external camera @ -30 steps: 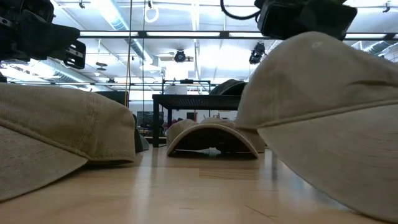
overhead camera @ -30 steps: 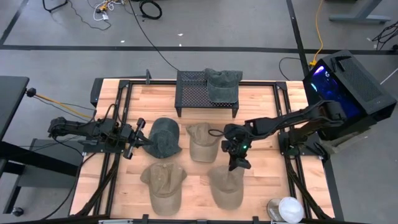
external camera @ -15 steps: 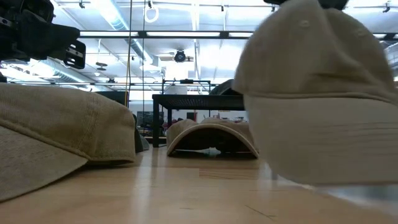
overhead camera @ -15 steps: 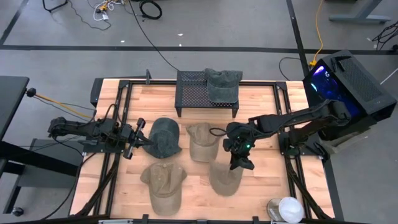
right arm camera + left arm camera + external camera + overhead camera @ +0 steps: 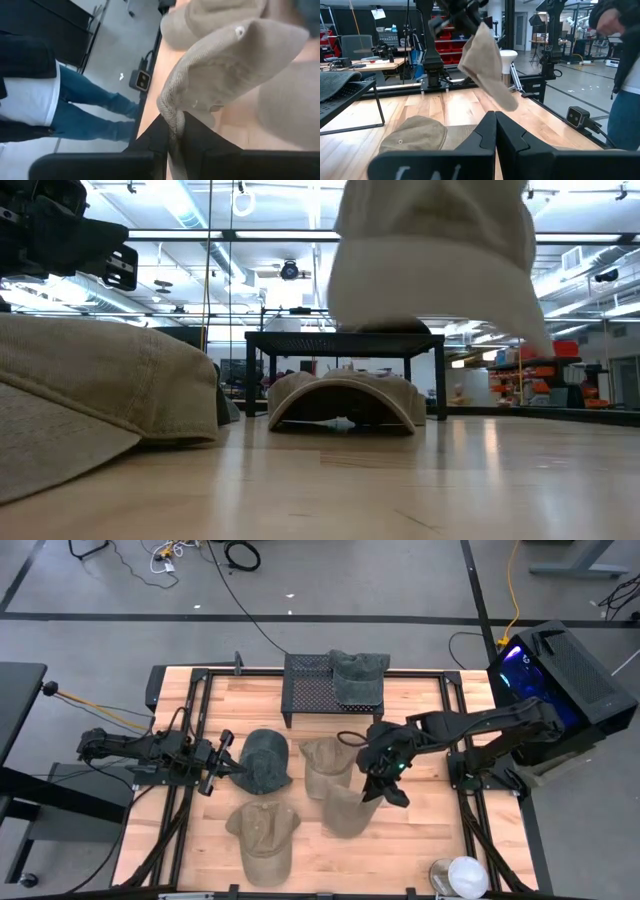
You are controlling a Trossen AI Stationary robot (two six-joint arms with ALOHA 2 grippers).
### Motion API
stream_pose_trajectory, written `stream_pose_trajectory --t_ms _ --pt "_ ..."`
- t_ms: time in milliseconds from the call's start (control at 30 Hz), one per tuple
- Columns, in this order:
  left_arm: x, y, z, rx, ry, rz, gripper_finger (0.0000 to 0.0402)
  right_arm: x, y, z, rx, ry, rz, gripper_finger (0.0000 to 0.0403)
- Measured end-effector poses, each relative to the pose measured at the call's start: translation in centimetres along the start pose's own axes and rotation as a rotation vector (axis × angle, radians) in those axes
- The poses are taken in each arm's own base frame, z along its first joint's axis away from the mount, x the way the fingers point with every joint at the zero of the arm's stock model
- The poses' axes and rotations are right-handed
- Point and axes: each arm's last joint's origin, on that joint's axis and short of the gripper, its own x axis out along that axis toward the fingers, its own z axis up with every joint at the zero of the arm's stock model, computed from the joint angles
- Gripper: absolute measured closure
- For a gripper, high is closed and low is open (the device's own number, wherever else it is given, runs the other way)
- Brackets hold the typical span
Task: Pick & Place hat
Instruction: Put the bottom right brown cap on the shelf
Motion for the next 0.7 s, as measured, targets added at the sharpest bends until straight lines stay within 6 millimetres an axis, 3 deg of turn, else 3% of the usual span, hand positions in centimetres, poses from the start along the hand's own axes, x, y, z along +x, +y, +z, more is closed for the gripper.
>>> stream_pose_trajectory --t_ms 467,700 --pt "0.0 0.0 0.0 0.000 -0.001 0.000 0.0399 -3.5 1.7 3.1 -0.101 -0.151 -0.090 0.0367" --pt "0.0 0.0 0.0 0.000 -0.001 0.001 0.0399 -6.4 2.2 4.7 -0.144 -0.236 -0.156 0.0367"
